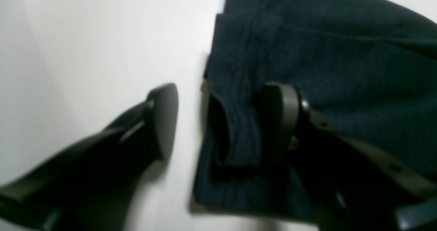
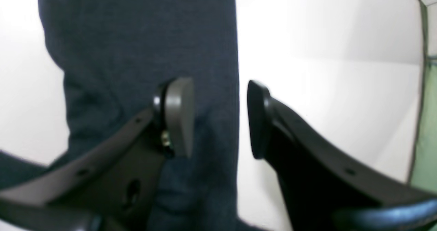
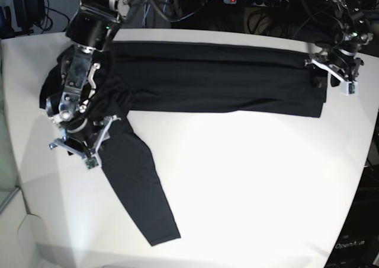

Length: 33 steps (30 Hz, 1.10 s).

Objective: Fold the T-shirt properly
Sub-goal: 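Move the right gripper over the loose sleeve and lower it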

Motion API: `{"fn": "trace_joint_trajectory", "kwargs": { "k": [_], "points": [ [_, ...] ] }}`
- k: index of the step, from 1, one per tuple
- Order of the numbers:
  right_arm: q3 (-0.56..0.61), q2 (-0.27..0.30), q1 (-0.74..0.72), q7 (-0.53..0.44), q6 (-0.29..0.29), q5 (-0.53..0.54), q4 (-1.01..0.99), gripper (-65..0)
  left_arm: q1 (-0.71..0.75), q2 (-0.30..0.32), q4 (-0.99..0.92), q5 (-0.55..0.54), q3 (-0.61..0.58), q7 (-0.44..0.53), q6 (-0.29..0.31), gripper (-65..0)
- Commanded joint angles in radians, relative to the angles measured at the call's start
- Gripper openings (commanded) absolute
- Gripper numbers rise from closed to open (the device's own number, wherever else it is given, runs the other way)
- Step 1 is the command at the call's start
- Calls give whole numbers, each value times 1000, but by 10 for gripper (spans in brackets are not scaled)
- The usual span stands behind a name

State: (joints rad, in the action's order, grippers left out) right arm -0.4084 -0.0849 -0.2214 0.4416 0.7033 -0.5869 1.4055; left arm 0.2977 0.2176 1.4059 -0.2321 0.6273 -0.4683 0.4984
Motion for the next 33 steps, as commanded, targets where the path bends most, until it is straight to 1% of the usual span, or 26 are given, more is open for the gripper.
{"fn": "trace_joint_trajectory", "kwargs": {
  "k": [1, 9, 15, 17, 21, 23, 26, 29, 31, 33],
  "points": [
    [3, 15, -39, -27, -5, 11, 1, -384, -2, 10, 23, 7, 4, -7, -2, -284],
    [3, 46, -175, -27, -5, 11, -128, -384, -2, 6, 34, 7, -1, -7, -2, -284],
    [3, 70, -298, -31, -5, 11, -311, -384, -2, 6, 34, 7, 1, -7, -2, -284],
    [1, 89, -336, -33, -5, 11, -366, -384, -2, 4, 34, 7, 1, -7, -2, -284],
    [-1, 93, -390, -99, -5, 11, -469, -384, -2, 4, 34, 7, 3, -7, -2, -285],
    [-1, 113, -410, -131, -5, 11, -523, -384, -1, 4, 34, 7, 3, -7, -2, -285],
    [-1, 124, -431, -195, -5, 11, -605, -384, -1, 4, 34, 7, 3, -7, -2, -285],
    [-4, 147, -445, -257, -5, 12, -687, -384, -1, 4, 34, 7, 3, -7, -2, -286],
    [-4, 152, -458, -290, -5, 12, -734, -384, -1, 4, 34, 7, 3, -7, -4, -286],
    [-5, 169, -462, -320, -5, 12, -776, -384, -1, 4, 34, 7, 3, -8, -5, -286]
  ]
}}
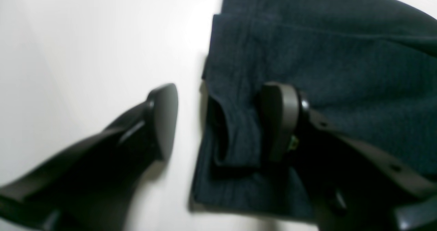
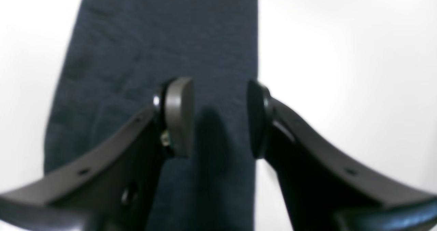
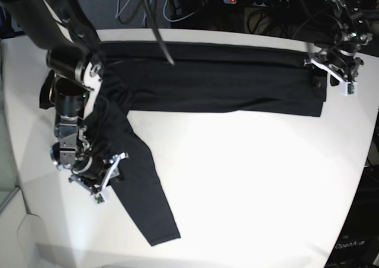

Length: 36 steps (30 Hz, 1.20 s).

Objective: Fold the T-shirt properly
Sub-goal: 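Move the right gripper over the loose sleeve and lower it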

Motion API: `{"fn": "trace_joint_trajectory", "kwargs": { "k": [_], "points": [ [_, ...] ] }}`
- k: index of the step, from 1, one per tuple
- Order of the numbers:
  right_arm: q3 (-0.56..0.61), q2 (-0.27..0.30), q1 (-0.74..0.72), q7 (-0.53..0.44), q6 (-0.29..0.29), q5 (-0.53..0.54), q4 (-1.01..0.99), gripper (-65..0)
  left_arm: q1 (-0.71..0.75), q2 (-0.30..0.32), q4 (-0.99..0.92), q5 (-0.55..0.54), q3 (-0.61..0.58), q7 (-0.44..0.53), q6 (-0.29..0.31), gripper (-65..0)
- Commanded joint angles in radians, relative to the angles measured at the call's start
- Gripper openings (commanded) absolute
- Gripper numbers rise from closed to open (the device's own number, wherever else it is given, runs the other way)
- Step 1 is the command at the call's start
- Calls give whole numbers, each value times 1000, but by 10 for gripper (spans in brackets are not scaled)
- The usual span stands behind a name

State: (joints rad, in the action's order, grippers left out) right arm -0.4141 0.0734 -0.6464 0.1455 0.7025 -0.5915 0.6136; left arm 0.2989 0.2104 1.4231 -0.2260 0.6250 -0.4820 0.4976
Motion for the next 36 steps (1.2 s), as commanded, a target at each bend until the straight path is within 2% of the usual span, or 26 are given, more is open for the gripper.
{"fn": "trace_joint_trajectory", "kwargs": {
  "k": [1, 5, 25, 28, 32, 36],
  "points": [
    [1, 15, -43, -40, -4, 17, -5, -384, -2, 11, 17, 1, 5, 6, -4, -286],
    [1, 32, -46, -91, -4, 17, -36, -383, -2, 11, 17, 1, 5, 6, -4, -286],
    [-72, 33, -46, -149, -7, 17, -36, -383, -4, 13, 17, 1, 5, 6, -7, -286],
    [-70, 33, -42, -197, -79, 17, -36, -383, -4, 13, 17, 1, 5, 6, -7, -286],
    [-70, 33, -19, -218, -142, 17, -36, -383, -5, 13, 17, 1, 5, 6, -7, -286],
    [-68, 33, -16, -223, -159, 17, -36, -383, -5, 13, 17, 1, 5, 6, -9, -286]
  ]
}}
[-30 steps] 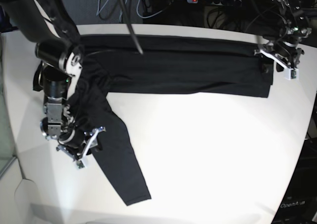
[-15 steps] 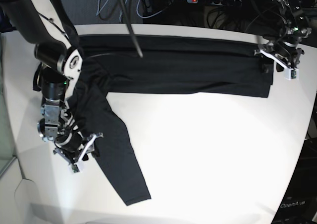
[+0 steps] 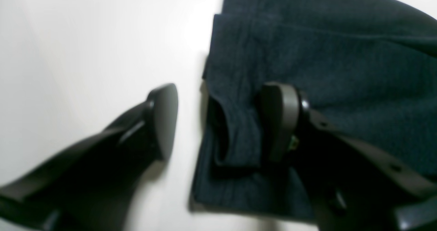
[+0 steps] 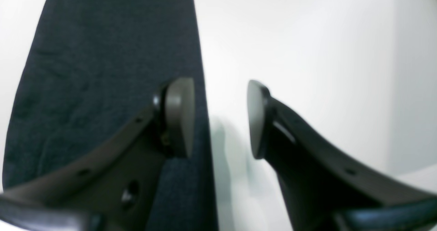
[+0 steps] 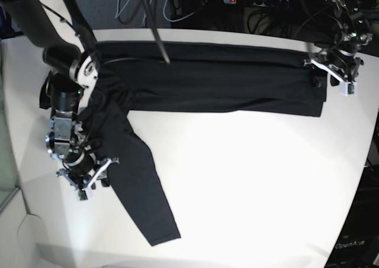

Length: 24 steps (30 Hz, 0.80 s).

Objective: Fold the T-shirt properly
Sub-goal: 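Move the right gripper over the loose sleeve and lower it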

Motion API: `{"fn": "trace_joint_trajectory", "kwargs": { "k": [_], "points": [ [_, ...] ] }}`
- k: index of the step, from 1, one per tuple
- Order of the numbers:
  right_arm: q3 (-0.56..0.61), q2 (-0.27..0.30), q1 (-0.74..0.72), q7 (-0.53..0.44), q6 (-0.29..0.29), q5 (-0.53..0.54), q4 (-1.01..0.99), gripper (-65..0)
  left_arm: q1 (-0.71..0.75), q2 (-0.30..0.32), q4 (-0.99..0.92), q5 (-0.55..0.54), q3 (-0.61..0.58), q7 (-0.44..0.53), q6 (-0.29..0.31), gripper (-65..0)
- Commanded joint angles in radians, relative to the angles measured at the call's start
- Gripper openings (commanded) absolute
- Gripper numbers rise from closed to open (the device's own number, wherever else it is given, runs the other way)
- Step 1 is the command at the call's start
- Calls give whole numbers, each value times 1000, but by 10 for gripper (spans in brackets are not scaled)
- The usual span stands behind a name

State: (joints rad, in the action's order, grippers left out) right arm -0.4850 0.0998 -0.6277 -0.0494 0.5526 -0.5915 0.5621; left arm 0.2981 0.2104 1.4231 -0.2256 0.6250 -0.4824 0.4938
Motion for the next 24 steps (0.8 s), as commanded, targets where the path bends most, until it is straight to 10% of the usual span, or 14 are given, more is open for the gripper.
{"fn": "trace_joint_trajectory", "kwargs": {
  "k": [1, 24],
  "points": [
    [2, 7, -34, -28, -9, 17, 14, -383, -4, 13, 17, 1, 5, 6, -5, -286],
    [1, 19, -31, -30, -12, 17, -113, -388, -17, 13, 8, 2, 5, 6, -5, -286]
  ]
}}
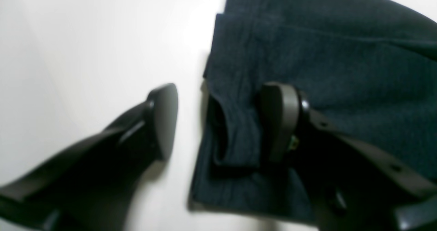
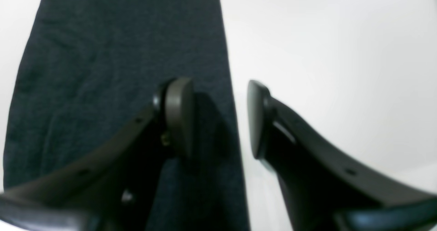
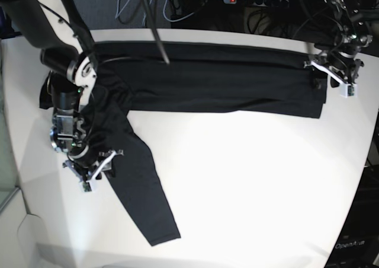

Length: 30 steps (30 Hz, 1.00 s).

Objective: Fold the T-shirt properly
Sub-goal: 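Move the right gripper over the loose sleeve and lower it, then grasp the sleeve with the right gripper and fold it onto the shirt body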

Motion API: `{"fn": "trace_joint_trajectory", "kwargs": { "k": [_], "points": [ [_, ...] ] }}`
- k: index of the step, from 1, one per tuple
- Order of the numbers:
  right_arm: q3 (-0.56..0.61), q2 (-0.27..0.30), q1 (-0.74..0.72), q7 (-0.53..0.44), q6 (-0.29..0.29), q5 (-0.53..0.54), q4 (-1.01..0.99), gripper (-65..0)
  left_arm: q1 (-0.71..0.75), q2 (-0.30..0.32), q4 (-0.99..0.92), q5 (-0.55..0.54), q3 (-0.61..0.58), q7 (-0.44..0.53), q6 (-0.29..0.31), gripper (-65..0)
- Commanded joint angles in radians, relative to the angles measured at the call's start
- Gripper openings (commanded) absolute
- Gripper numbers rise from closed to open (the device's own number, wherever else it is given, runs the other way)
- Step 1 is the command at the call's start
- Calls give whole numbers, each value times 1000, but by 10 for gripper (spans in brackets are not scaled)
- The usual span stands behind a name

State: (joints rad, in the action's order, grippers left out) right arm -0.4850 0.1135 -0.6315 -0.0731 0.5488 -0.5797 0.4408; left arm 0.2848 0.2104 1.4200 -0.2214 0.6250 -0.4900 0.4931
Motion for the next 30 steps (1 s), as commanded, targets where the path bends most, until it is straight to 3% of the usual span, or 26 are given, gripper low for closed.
{"fn": "trace_joint_trajectory", "kwargs": {
  "k": [1, 10, 15, 23, 30],
  "points": [
    [1, 4, -18, -6, -8, 5, 8, -388, -3, 13, 11, -2, 5, 14, -4, -286],
    [6, -13, 19, -6, -5, 5, 8, -400, -9, 13, 11, -2, 5, 14, -4, -286],
    [7, -15, 23, -6, -5, 5, 8, -474, -17, 13, 12, -2, 5, 14, -4, -286],
    [7, -15, 25, -1, -5, 5, 8, -650, -17, 13, 11, -2, 5, 14, -4, -286],
    [9, -16, 60, -17, -3, 4, 56, -650, -17, 13, 9, -2, 5, 14, -4, -286]
  ]
}}
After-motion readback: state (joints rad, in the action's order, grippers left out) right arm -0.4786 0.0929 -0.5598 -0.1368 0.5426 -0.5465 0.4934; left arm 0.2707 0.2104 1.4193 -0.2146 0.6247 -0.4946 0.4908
